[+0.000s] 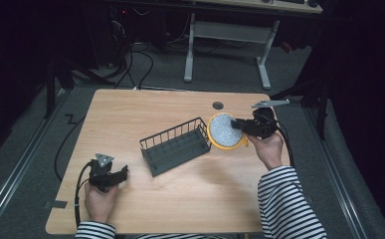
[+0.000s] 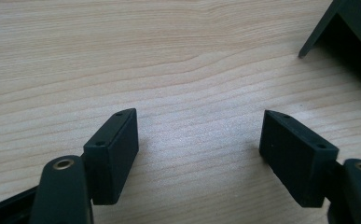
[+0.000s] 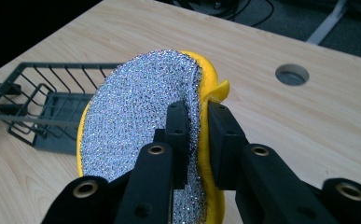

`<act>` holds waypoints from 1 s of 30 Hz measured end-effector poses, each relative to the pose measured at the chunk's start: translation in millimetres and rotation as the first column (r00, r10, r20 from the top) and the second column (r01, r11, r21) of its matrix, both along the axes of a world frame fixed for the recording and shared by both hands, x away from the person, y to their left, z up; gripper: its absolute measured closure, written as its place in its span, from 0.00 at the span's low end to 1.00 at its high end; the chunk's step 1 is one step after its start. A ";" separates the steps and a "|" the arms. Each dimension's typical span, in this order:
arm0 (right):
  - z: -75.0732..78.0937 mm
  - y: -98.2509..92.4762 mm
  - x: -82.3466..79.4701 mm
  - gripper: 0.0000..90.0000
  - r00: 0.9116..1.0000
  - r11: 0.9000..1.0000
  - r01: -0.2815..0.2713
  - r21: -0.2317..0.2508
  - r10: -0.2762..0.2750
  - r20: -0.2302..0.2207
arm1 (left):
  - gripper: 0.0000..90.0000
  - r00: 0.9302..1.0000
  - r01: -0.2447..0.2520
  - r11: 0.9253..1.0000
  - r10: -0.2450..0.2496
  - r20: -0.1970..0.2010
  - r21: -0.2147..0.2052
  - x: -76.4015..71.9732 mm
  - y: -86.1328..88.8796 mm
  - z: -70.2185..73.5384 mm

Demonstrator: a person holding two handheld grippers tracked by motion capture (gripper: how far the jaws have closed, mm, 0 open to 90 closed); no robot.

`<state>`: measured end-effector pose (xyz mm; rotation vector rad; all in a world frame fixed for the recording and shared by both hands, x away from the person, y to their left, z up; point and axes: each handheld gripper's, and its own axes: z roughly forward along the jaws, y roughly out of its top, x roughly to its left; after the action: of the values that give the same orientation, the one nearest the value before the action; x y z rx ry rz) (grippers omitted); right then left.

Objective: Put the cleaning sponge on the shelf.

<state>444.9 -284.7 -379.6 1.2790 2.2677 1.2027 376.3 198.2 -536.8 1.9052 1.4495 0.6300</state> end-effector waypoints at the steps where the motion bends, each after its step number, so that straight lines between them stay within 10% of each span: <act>1: 1.4 2.7 2.2 0.89 1.000 1.000 -0.005 0.000 0.005 0.005 | 0.32 1.000 0.000 1.000 0.000 0.000 0.000 0.0 0.0 0.0; 30: 2.2 79.2 57.0 0.88 0.995 0.995 -0.096 0.008 0.096 0.016 | 0.32 1.000 0.011 1.000 -0.011 -0.001 -0.002 0.0 -0.5 0.1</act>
<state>501.9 -205.5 -377.5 1.1713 2.3394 1.2518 376.3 197.6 -536.7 1.9108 1.4391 0.6226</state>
